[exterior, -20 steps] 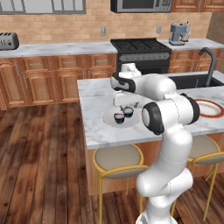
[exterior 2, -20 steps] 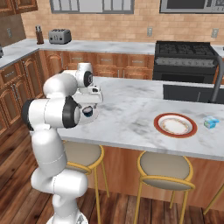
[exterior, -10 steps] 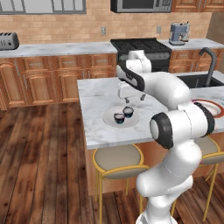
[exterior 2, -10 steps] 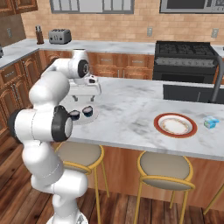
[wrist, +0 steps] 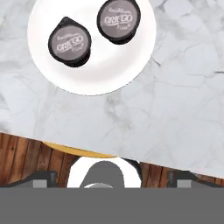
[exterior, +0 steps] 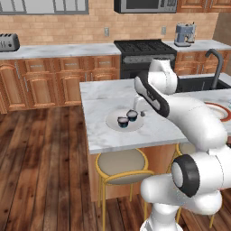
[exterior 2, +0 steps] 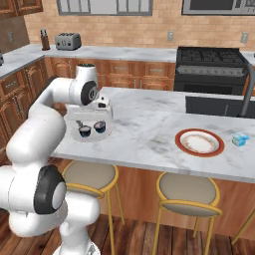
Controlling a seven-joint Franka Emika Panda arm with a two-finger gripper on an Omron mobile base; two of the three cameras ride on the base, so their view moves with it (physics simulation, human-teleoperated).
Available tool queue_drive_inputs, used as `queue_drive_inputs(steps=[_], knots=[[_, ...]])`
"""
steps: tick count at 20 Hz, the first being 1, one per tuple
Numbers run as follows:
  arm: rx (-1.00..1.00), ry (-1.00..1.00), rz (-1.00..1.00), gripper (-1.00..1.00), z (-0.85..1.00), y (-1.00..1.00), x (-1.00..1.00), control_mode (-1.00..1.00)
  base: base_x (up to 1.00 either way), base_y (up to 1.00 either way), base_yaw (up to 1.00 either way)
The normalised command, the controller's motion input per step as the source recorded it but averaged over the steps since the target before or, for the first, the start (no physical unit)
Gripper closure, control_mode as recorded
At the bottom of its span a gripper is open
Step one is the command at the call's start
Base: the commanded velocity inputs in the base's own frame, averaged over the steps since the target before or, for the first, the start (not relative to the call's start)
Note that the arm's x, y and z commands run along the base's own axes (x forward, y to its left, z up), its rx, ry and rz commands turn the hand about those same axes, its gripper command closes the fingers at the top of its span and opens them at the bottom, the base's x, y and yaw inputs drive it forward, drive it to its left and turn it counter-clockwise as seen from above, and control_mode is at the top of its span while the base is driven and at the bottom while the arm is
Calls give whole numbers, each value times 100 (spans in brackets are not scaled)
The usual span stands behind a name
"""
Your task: Place two yogurt containers on each plate.
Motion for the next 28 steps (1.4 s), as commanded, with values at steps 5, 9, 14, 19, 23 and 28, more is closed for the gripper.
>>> queue_drive_inputs(steps=[5,9,14,19,23,28], knots=[[4,-4,2,-100,0,-17,-100,-100,0,0,0],[0,0,0,-100,5,-1,-95,-100,0,0,0],[0,-1,-1,-100,11,0,-28,-100,0,0,0],[0,-6,-12,-100,59,-7,-9,-100,0,0,0],[1,0,-14,-100,29,-18,-8,-100,0,0,0],[0,0,0,-100,0,0,0,-100,0,0,0]])
